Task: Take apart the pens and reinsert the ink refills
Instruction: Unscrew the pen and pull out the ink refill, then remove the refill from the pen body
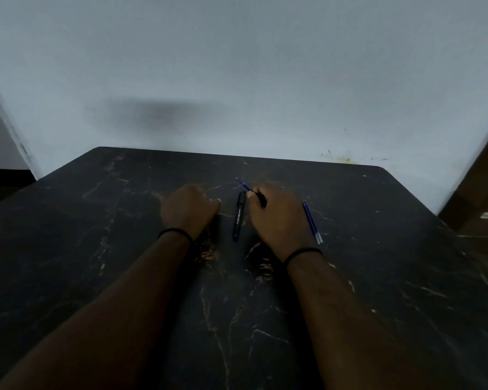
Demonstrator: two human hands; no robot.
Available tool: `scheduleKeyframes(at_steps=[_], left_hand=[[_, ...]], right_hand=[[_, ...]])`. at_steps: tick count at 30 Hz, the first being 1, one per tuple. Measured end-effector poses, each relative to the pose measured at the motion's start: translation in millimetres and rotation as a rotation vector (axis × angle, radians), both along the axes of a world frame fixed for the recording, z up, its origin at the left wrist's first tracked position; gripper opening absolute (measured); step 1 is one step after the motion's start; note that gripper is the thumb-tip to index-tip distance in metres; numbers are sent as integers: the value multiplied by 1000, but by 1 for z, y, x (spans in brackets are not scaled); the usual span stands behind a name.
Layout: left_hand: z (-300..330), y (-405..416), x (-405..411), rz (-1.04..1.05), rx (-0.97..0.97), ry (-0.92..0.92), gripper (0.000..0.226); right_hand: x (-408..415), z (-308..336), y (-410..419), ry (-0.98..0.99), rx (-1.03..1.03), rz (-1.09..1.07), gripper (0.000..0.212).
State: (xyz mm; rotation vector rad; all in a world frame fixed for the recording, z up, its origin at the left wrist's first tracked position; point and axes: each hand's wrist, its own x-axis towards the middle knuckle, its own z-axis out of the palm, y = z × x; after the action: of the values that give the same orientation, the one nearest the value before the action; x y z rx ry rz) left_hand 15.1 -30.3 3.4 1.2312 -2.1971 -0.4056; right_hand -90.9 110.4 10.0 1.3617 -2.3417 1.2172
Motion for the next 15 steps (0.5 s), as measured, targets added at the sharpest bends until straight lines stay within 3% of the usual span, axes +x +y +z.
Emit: scheduleKeyframes(at_steps=[4,7,11,15], left_hand=[[1,2,-1,28,-30,14,41],[3,9,-7,-7,-124,160,38],[1,27,-17,-345,56,402,11],[2,41,-21,-653,127,475,21]], right_hand=[[-5,-4,-4,-32,-20,1,28],[-5,-5,-7,-87,-132,-23,30],[-5,3,-12,-224,-386,-83,18],[-1,9,-13,-374,-477,-32,14]])
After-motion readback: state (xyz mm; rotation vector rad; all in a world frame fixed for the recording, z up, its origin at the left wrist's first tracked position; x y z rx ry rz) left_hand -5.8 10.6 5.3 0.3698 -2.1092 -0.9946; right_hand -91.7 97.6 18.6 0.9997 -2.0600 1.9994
